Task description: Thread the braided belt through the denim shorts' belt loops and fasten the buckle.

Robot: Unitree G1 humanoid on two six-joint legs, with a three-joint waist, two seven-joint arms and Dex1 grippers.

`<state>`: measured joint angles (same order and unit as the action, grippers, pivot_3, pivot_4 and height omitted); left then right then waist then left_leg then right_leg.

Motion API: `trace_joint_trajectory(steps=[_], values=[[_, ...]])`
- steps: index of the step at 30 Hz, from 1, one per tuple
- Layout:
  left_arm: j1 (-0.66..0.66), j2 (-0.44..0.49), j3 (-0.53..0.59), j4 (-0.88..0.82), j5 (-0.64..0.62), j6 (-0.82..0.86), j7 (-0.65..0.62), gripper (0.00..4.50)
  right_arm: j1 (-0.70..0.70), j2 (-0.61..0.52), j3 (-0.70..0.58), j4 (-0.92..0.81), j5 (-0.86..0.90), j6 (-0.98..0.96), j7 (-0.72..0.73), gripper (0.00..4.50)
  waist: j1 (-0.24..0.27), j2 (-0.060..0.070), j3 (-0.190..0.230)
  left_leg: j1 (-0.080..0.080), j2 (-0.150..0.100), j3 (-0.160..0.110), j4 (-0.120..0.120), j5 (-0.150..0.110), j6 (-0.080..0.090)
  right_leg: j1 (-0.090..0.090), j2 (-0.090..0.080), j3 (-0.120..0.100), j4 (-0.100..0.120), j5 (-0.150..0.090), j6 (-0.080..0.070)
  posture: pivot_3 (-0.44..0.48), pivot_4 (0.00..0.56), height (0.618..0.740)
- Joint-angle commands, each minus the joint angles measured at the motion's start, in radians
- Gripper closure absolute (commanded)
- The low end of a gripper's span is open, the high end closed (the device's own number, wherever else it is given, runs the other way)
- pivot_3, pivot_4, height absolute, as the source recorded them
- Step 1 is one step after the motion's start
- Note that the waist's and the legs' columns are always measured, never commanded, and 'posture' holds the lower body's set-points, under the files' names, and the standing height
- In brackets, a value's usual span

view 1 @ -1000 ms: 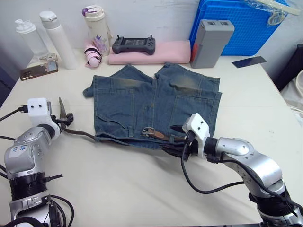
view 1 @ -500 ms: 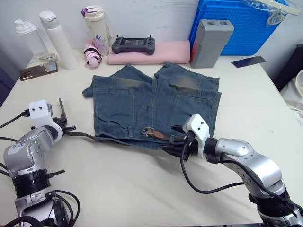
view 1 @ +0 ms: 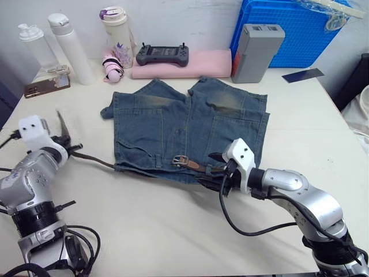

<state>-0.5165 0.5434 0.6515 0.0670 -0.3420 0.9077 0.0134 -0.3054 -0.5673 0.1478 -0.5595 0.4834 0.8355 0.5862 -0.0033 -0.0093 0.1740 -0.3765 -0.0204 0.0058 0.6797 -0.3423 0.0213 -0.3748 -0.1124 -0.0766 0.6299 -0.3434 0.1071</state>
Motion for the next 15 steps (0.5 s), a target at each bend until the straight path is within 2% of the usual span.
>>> trace_joint_trajectory(steps=[1, 4, 7, 11, 15], values=[[-0.016, 0.081, 0.055, 0.037, 0.012, -0.126, -0.018, 4.47, -0.007, 0.004, -0.012, -0.028, 0.005, 0.000, -0.005, 0.00, 0.000, 0.000, 0.000, 0.000, 0.000, 0.000, 0.000, 0.000, 0.000, 0.000, 0.000, 0.000, 0.000, 0.000, 0.000, 0.000, 0.150, 0.739], [-0.012, 0.118, 0.050, 0.044, 0.007, -0.207, -0.056, 4.47, -0.009, 0.006, -0.014, -0.024, 0.005, -0.001, -0.007, 0.00, 0.002, 0.000, 0.000, 0.000, 0.000, 0.000, 0.000, 0.000, 0.000, 0.000, 0.000, 0.000, 0.000, 0.000, 0.000, 0.000, 0.150, 0.739], [0.011, 0.149, -0.008, -0.003, 0.011, -0.304, -0.153, 4.47, -0.014, 0.013, -0.024, -0.015, 0.002, 0.000, -0.020, 0.00, 0.003, 0.000, 0.000, 0.000, 0.000, 0.000, 0.000, 0.000, 0.000, 0.000, 0.000, 0.000, 0.000, 0.000, 0.000, 0.000, 0.150, 0.739], [0.086, 0.193, -0.149, -0.120, 0.050, -0.510, -0.344, 4.47, -0.032, 0.026, -0.042, 0.006, -0.007, -0.012, -0.041, 0.00, 0.003, 0.000, 0.000, 0.000, -0.001, 0.000, 0.000, 0.000, 0.000, 0.000, -0.001, 0.000, 0.000, 0.000, 0.000, 0.000, 0.150, 0.739], [0.230, 0.283, -0.332, -0.213, 0.187, -0.827, -0.552, 4.47, -0.052, 0.024, -0.051, 0.024, -0.015, -0.034, -0.037, 0.00, -0.001, 0.001, 0.001, 0.000, 0.000, 0.000, -0.002, 0.000, 0.000, 0.000, -0.001, 0.000, -0.001, 0.000, 0.000, 0.000, 0.150, 0.739]])
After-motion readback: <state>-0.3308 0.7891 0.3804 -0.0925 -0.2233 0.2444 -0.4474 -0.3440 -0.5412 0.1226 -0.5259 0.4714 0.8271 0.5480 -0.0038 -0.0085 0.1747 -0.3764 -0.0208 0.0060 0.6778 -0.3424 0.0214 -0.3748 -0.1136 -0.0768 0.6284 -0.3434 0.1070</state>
